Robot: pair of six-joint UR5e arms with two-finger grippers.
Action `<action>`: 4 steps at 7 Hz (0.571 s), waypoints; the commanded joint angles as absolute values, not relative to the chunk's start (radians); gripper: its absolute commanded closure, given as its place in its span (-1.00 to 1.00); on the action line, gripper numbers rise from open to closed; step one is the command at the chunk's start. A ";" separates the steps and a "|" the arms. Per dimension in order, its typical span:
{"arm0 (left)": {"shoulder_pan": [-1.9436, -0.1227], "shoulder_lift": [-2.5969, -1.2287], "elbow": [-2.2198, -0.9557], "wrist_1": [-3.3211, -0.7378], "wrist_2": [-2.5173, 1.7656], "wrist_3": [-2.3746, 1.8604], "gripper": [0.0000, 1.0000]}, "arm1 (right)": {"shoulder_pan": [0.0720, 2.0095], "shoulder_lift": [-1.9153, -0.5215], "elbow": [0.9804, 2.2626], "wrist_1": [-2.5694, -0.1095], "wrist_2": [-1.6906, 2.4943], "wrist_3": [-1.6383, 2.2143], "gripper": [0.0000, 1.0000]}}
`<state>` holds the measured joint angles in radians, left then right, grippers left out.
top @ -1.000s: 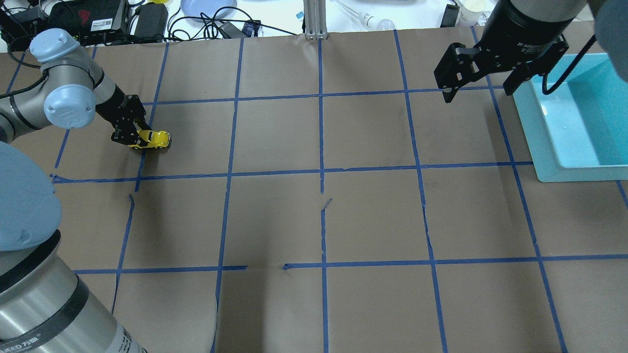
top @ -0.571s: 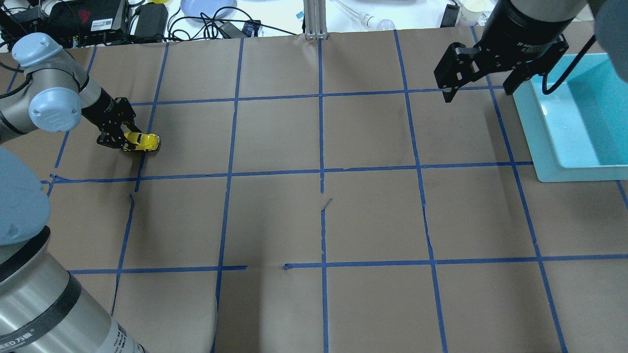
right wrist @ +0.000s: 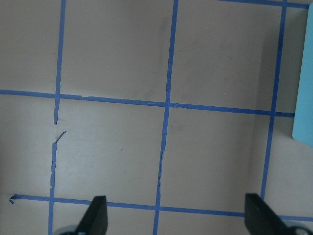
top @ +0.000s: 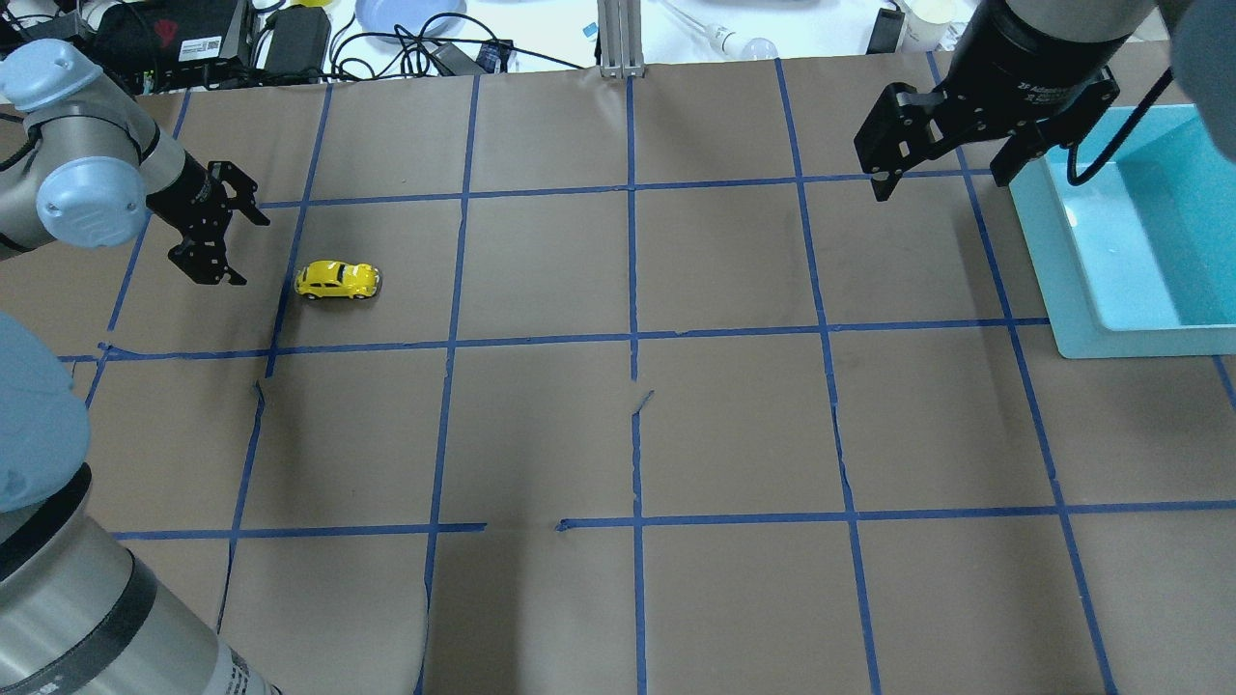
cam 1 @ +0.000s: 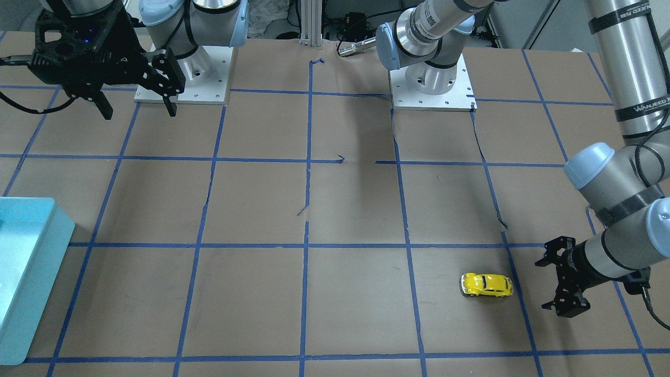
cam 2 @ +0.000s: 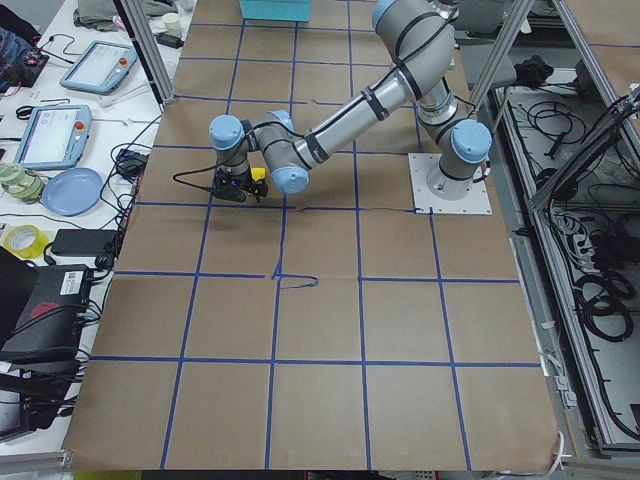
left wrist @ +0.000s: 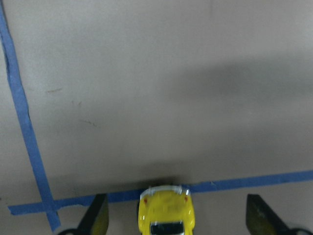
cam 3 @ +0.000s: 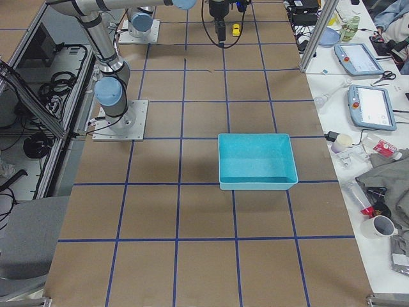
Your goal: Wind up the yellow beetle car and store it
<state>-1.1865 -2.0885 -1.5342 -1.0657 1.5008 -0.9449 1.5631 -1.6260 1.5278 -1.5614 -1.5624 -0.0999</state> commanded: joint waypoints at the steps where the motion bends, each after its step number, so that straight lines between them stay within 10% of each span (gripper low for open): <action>1: -1.241 -1.985 -1.532 -1.098 1.508 -0.690 -1.00 | 1.563 -1.626 1.528 -1.562 -1.563 -0.100 -1.00; 4: -1.331 -1.811 -1.485 -1.277 1.517 -0.279 -1.00 | 1.562 -1.626 1.528 -1.560 -1.563 -0.101 -1.00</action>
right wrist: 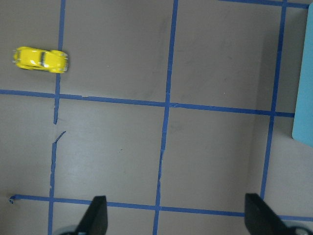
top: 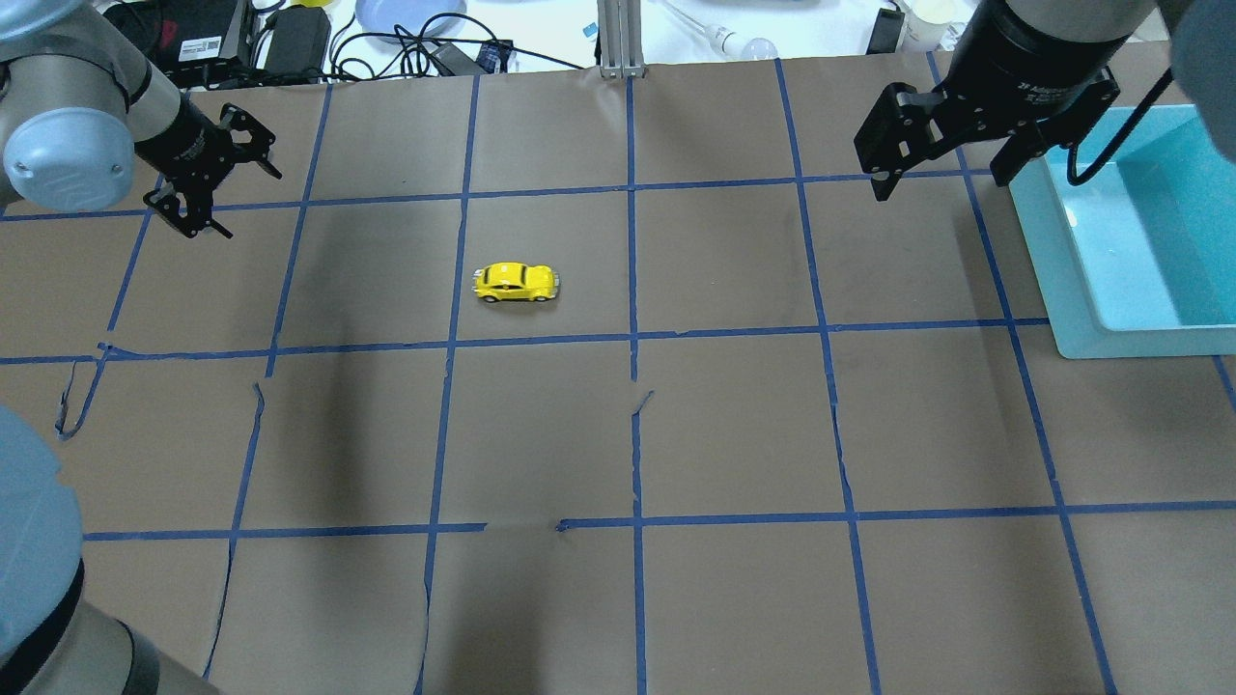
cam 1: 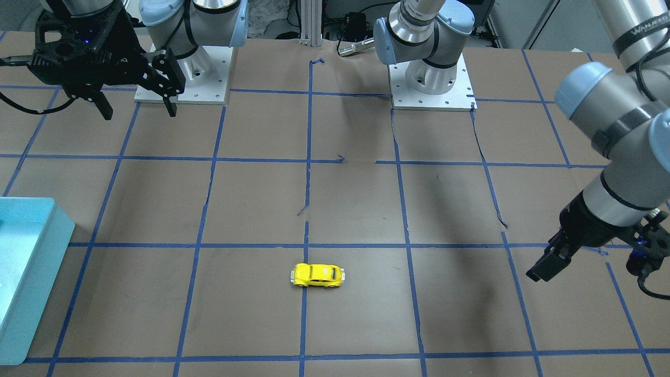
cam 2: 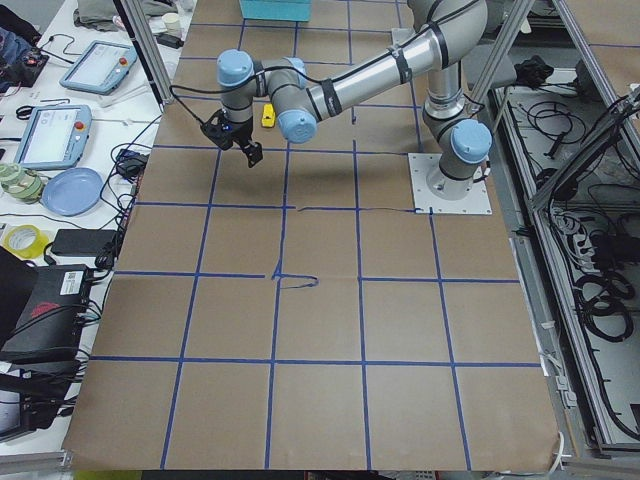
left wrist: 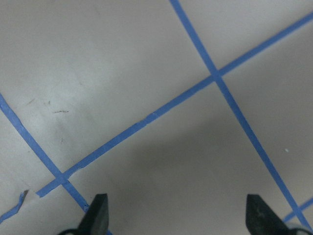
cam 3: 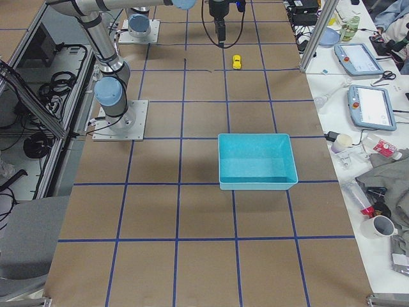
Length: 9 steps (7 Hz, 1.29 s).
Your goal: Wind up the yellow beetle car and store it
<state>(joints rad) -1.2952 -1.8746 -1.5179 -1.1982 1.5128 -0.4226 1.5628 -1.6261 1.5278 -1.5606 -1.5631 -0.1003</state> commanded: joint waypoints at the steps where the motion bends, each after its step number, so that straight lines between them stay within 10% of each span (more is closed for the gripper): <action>1: -1.356 -1.778 -1.436 -1.314 1.517 -0.108 -1.00 | 1.563 -1.626 1.528 -1.559 -1.563 -0.103 -1.00; 9: -1.396 -1.657 -1.436 -1.615 1.569 0.120 -1.00 | 1.560 -1.621 1.526 -1.568 -1.566 -0.183 -1.00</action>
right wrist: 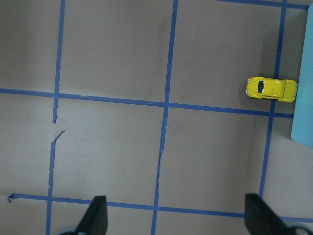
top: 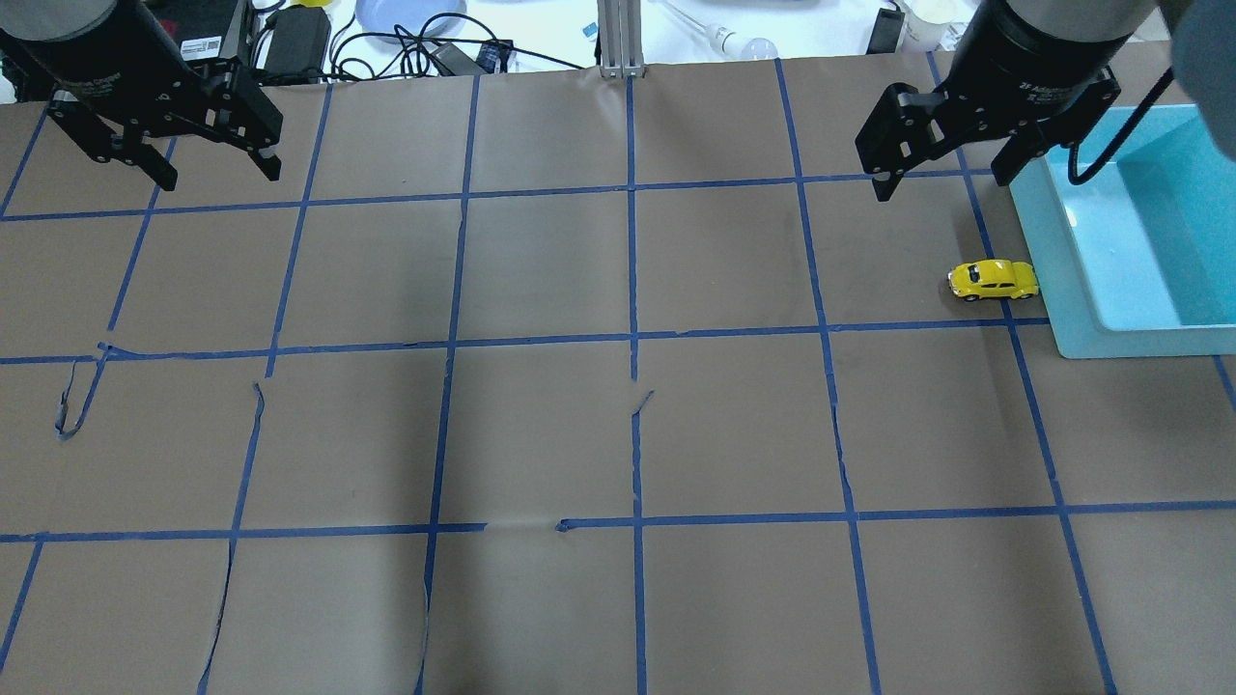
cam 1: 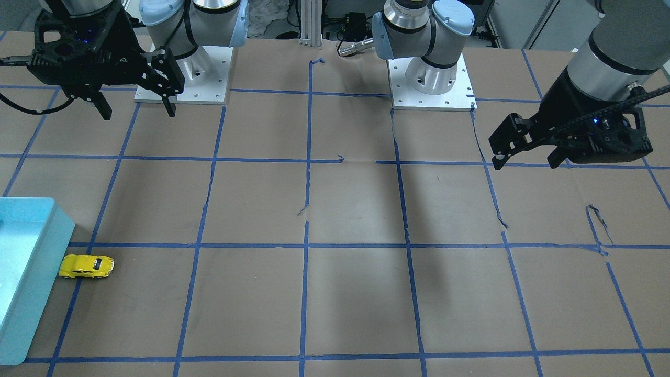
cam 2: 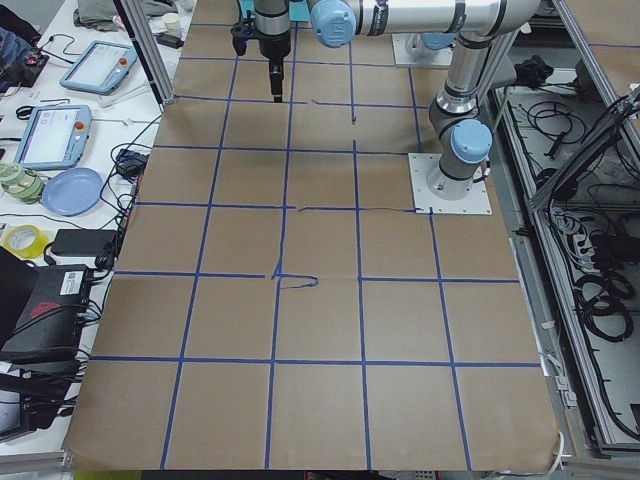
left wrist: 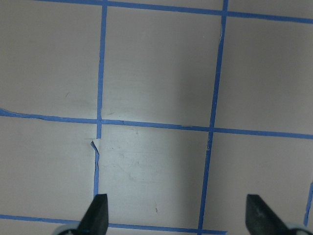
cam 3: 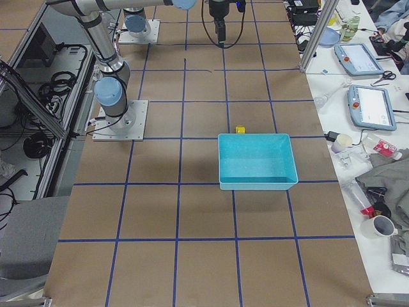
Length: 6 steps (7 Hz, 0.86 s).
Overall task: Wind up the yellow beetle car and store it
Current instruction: 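Lower the right gripper onto the car beside the bin while the left arm withdraws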
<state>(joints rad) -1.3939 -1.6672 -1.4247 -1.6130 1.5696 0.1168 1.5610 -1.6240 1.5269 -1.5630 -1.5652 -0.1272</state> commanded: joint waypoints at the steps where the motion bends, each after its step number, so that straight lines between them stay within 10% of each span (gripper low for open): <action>1: -1.397 -1.642 -1.456 -1.617 1.583 0.120 -1.00 | 1.556 -1.608 1.528 -1.569 -1.578 -0.394 -1.00; 6: -1.500 -1.604 -1.471 -1.603 1.629 0.086 -1.00 | 1.333 -1.363 1.557 -1.682 -1.549 -1.138 -1.00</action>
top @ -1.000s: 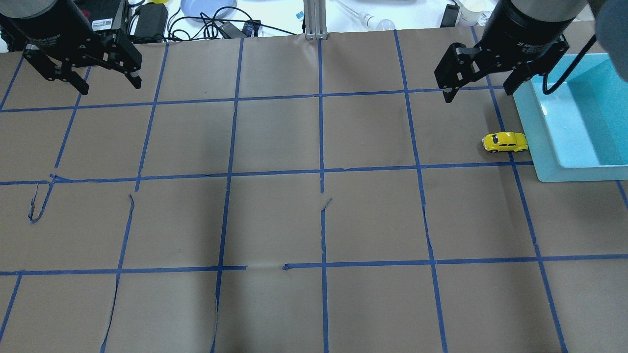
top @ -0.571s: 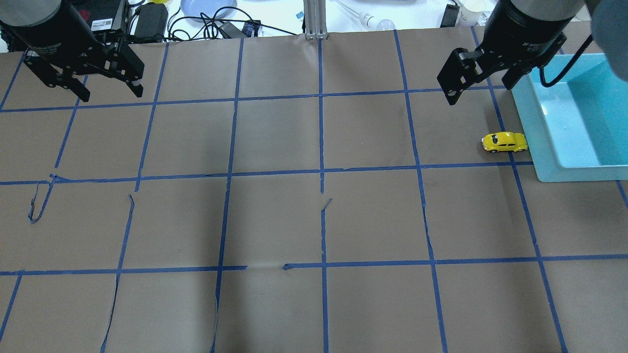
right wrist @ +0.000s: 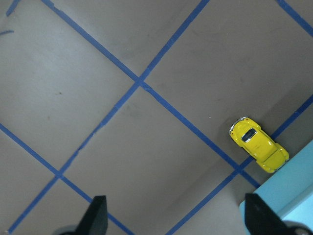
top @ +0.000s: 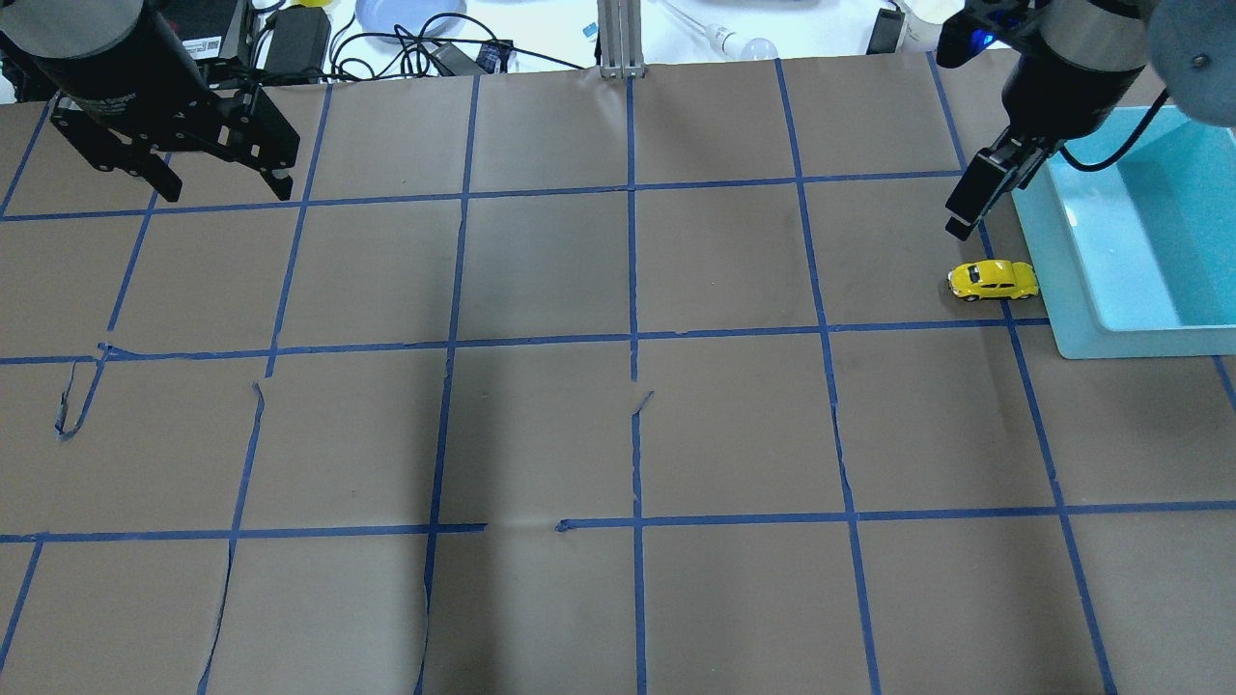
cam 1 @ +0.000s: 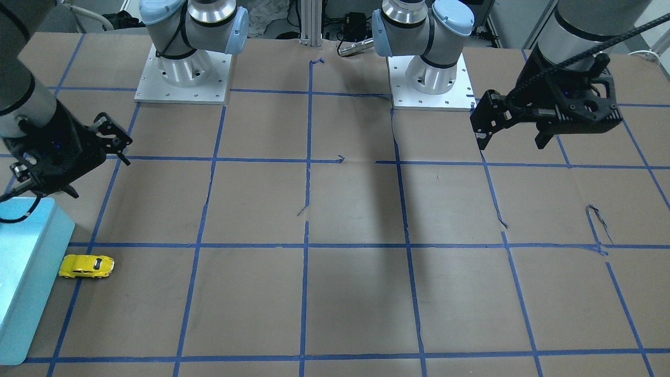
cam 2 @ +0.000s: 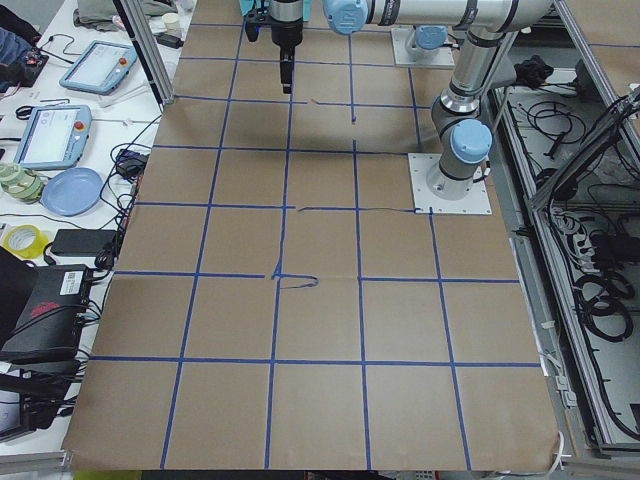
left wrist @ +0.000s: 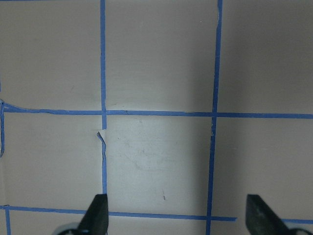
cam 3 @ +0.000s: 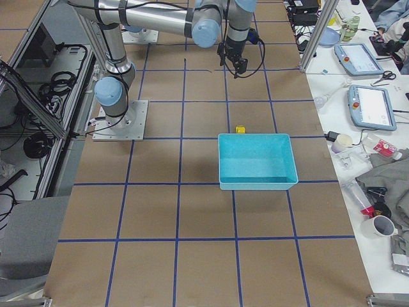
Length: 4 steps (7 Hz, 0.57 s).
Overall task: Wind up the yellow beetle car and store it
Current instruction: 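Lower the right gripper onto the car beside the bin while the left arm withdraws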
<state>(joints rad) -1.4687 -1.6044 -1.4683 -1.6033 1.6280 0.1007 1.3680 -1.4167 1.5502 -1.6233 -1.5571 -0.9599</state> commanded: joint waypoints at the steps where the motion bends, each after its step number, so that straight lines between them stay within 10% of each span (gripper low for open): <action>1: -1.523 -1.605 -1.477 -1.603 1.632 0.084 -1.00 | 1.330 -1.292 1.566 -1.778 -1.554 -1.305 -1.00; 4: -1.531 -1.586 -1.491 -1.609 1.611 0.101 -1.00 | 1.327 -1.129 1.569 -2.053 -1.565 -1.893 -1.00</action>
<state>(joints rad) -1.5286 -1.5907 -1.4871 -1.6059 1.6239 0.1006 1.3287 -1.1815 1.5677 -1.9452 -1.5566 -1.6603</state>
